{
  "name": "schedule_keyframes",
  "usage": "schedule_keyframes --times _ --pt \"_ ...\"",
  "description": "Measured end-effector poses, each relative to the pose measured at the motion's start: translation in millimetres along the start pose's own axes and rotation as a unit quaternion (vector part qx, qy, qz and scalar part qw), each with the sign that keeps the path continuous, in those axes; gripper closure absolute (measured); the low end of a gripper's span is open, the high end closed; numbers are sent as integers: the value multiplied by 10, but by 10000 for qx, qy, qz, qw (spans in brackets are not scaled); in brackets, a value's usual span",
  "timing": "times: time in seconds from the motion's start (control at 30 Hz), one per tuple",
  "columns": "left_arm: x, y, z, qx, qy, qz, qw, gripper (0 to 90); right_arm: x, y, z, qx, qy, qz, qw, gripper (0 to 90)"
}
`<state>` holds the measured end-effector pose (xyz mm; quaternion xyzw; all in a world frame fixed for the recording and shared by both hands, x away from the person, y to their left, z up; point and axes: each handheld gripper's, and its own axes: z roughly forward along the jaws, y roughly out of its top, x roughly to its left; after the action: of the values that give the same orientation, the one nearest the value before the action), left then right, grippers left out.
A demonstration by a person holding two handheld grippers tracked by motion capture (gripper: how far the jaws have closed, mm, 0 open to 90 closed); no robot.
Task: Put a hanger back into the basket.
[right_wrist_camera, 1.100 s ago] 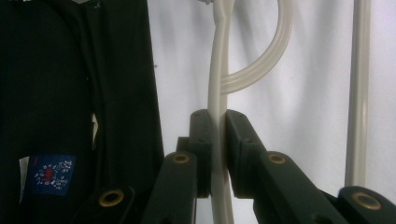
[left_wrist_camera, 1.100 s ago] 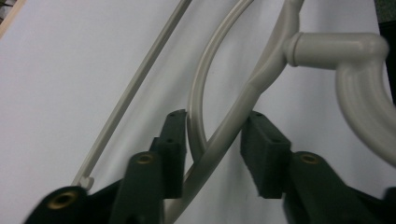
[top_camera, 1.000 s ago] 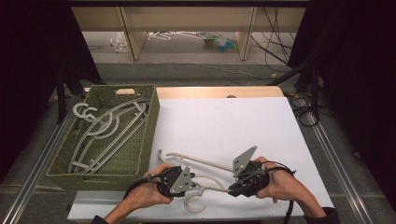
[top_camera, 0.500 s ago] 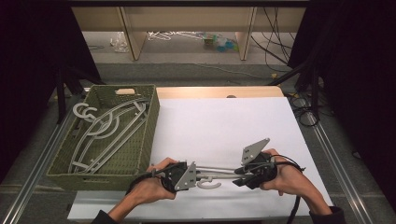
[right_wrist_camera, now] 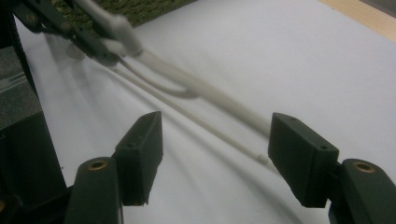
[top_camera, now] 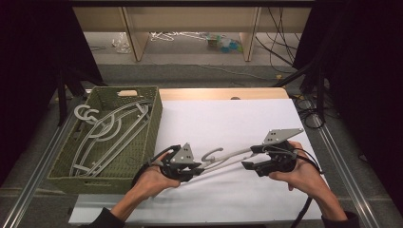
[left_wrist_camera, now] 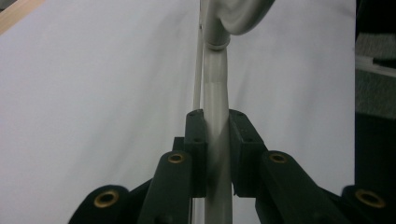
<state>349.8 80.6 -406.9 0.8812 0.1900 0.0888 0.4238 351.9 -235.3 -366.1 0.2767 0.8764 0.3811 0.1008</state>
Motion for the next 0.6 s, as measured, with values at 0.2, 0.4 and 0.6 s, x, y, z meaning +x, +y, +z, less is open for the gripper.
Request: schedule_keyframes --times 0.2,0.4,0.6 --pt "179 0 -255 -589 -207 -985 9932 792 88 0 30 -82 -9 21 10000 330" --pt "222 -18 -451 -1036 -350 -1581 9813 792 195 -92 116 -16 114 -16 9999 330" --pt "240 -26 -596 -1260 -425 -1902 9727 793 236 -280 171 -59 129 52 9999 310"
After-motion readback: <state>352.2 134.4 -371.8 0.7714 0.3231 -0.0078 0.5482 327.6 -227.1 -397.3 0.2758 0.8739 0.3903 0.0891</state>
